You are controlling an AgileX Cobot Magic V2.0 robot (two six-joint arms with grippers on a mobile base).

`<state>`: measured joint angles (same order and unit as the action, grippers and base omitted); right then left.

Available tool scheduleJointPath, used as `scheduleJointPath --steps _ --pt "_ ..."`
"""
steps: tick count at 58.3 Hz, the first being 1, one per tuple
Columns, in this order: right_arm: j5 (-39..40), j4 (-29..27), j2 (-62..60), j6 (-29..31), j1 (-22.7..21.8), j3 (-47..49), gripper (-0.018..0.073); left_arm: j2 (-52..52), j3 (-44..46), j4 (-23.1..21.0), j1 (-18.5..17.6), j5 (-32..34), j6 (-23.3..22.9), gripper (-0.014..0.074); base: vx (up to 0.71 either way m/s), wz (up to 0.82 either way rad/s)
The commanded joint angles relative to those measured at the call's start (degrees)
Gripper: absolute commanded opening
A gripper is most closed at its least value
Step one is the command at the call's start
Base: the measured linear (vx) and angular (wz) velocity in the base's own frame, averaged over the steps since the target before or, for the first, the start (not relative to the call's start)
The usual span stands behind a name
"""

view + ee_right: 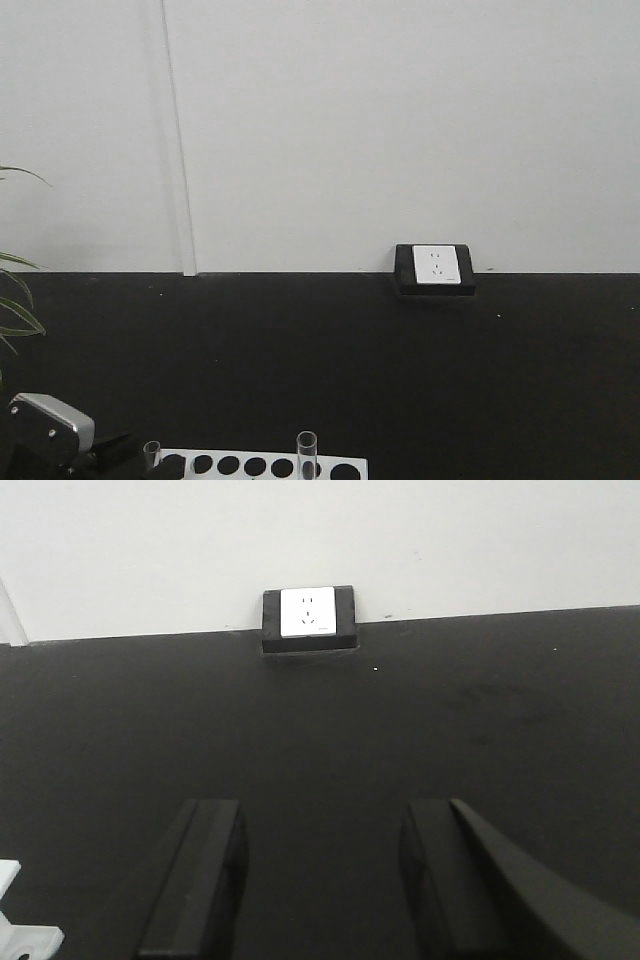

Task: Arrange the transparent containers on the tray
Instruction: 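Grasp a clear glass test tube in the rack with the left gripper and lift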

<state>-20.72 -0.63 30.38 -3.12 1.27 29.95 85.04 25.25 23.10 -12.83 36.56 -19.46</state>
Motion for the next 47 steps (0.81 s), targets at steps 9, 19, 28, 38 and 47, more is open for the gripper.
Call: scheduleJointPath --steps 9,19,28,38,47 --pt "4.06 0.24 0.53 0.25 -0.01 1.94 0.0432 3.86 1.89 -1.60 -0.32 12.08 0.20 0.0514 0.00 0.00" --pt "3.60 0.24 0.53 0.25 -0.01 1.94 0.0432 5.51 1.89 -1.60 -0.32 13.72 0.20 0.0501 0.00 0.00" --pt "3.54 0.24 0.53 0.25 -0.01 1.94 0.0432 5.85 1.89 -1.60 -0.32 13.59 0.20 0.0440 0.00 0.00" --pt "3.47 0.24 0.53 0.25 -0.01 1.94 0.0432 6.13 1.89 -1.60 -0.32 13.50 0.20 0.0347 0.00 0.00" --pt "3.48 0.31 0.53 0.25 -0.01 1.94 0.0432 6.13 1.80 -1.60 -0.32 13.56 0.20 0.0254 0.00 0.00"
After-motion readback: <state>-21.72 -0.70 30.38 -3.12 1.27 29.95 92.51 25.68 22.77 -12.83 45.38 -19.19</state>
